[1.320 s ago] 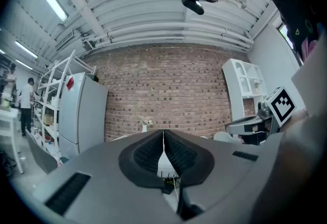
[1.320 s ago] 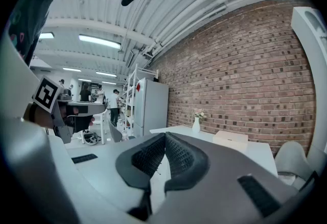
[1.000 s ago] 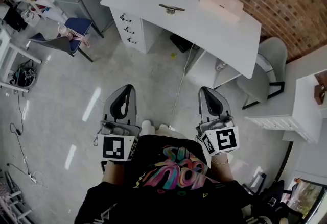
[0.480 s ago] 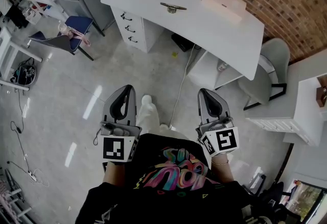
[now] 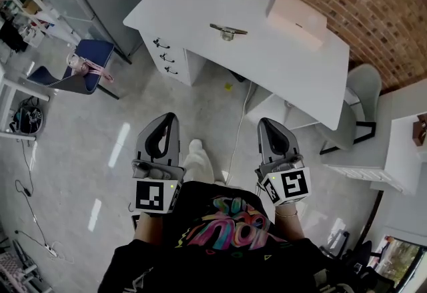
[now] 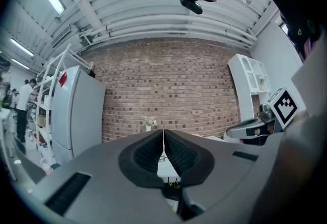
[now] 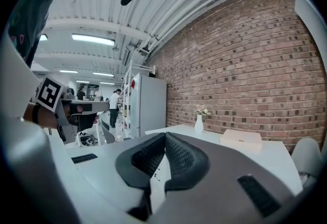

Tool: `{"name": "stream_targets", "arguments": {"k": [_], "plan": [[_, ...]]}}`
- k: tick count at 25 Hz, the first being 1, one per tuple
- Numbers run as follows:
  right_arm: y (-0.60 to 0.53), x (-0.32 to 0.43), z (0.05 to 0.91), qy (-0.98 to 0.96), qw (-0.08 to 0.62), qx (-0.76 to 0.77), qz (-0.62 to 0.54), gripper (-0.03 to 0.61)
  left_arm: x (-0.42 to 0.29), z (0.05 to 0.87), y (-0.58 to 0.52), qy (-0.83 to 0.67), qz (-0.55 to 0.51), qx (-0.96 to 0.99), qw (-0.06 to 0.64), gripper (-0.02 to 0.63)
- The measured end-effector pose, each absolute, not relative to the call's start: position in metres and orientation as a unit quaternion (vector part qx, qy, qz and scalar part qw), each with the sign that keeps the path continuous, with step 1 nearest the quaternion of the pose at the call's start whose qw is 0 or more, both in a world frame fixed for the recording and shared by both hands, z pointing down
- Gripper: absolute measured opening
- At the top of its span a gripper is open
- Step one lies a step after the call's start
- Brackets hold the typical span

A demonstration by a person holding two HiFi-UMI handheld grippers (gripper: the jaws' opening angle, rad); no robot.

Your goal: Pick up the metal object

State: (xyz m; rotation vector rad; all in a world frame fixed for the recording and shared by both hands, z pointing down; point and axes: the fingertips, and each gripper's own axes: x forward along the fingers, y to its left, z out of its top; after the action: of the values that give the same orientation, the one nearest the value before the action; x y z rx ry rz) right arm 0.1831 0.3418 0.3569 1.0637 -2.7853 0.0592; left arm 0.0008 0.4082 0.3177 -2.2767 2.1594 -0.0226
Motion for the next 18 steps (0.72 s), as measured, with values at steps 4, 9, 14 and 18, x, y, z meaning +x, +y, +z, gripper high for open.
{"name": "stream_targets", "arguments": {"k": [4,9,14,18], "plan": [[0.287,0.138,0.353,-0.931,0.076,0.357,0.015,0.018,-0.042,0.313,0.352,0.682,-0.013,-0.731,0.005,0.029],[0.231,0.102,0.352,-0.924,0.076,0.374,0.017,0.02,-0.083,0.318,0.297,0.673,-0.019,-0.739,0.004,0.029],[0.194,0.085,0.357,-0.913,0.084,0.398,0.027,0.02,-0.103,0.32,0.254,0.655,-0.014,-0.756,0.005,0.029],[0.178,0.078,0.363,-0.906,0.092,0.412,0.033,0.02,-0.112,0.331,0.234,0.644,-0.016,-0.765,-0.004,0.029]]}}
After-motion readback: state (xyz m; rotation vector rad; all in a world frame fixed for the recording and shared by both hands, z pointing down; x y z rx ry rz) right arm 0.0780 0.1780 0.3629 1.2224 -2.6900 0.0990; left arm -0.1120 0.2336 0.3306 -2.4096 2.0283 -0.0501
